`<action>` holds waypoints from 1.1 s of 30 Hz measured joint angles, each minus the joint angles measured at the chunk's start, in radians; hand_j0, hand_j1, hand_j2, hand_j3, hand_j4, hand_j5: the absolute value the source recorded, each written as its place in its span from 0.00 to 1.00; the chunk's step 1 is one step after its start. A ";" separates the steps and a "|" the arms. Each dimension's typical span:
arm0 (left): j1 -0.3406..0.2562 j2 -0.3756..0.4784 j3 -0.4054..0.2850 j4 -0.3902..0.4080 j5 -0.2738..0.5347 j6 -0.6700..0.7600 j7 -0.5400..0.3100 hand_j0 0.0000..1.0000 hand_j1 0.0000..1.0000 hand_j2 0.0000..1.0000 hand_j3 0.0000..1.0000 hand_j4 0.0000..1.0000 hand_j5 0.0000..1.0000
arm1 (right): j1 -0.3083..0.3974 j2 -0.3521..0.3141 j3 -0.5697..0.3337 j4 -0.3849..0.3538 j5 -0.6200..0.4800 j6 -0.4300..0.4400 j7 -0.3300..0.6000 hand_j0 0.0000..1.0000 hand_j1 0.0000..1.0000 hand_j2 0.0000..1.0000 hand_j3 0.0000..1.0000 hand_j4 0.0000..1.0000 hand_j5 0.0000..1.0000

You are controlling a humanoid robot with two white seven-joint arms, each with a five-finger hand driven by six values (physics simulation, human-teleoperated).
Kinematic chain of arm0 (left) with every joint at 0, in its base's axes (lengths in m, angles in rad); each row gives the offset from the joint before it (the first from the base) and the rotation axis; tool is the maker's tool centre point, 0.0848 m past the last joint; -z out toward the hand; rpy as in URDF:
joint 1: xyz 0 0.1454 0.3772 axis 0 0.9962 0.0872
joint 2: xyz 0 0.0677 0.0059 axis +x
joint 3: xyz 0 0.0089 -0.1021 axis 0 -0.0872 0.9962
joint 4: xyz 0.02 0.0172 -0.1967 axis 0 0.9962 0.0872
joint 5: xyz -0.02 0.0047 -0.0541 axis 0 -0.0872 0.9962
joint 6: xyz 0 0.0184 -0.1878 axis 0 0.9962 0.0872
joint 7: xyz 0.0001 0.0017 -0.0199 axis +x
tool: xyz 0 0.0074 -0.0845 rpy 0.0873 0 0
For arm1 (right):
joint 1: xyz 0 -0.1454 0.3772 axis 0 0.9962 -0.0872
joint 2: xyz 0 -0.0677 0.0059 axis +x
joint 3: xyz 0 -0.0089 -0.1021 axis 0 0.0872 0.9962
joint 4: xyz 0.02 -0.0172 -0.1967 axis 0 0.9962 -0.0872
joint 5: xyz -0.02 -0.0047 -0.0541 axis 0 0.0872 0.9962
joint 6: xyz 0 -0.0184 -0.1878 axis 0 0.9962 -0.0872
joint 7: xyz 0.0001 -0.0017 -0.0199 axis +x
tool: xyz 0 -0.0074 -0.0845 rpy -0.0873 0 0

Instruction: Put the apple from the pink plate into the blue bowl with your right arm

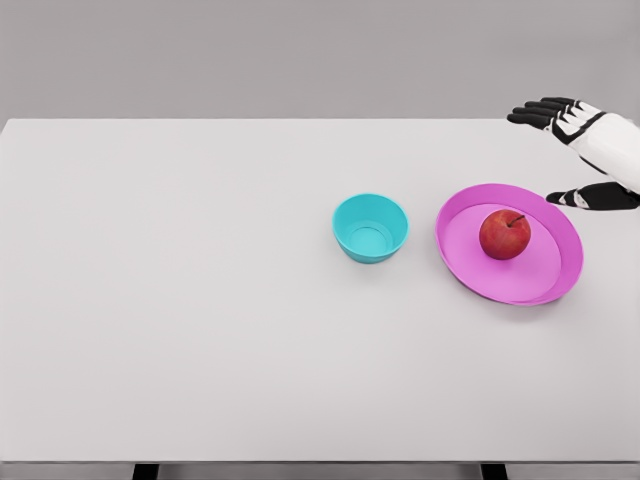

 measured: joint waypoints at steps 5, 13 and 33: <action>0.000 0.000 0.000 0.000 -0.001 0.000 0.000 1.00 1.00 1.00 1.00 1.00 1.00 | 0.002 -0.010 0.002 0.015 0.000 0.000 0.002 1.00 1.00 1.00 1.00 1.00 1.00; 0.000 0.000 0.000 0.000 -0.001 0.000 0.000 1.00 1.00 1.00 1.00 1.00 1.00 | -0.048 -0.011 0.024 0.059 0.005 -0.001 0.341 1.00 1.00 1.00 1.00 1.00 1.00; 0.000 0.000 0.000 0.000 0.000 0.000 0.000 1.00 1.00 1.00 1.00 1.00 1.00 | -0.370 0.131 0.294 0.270 0.055 -0.002 0.566 1.00 1.00 1.00 1.00 1.00 1.00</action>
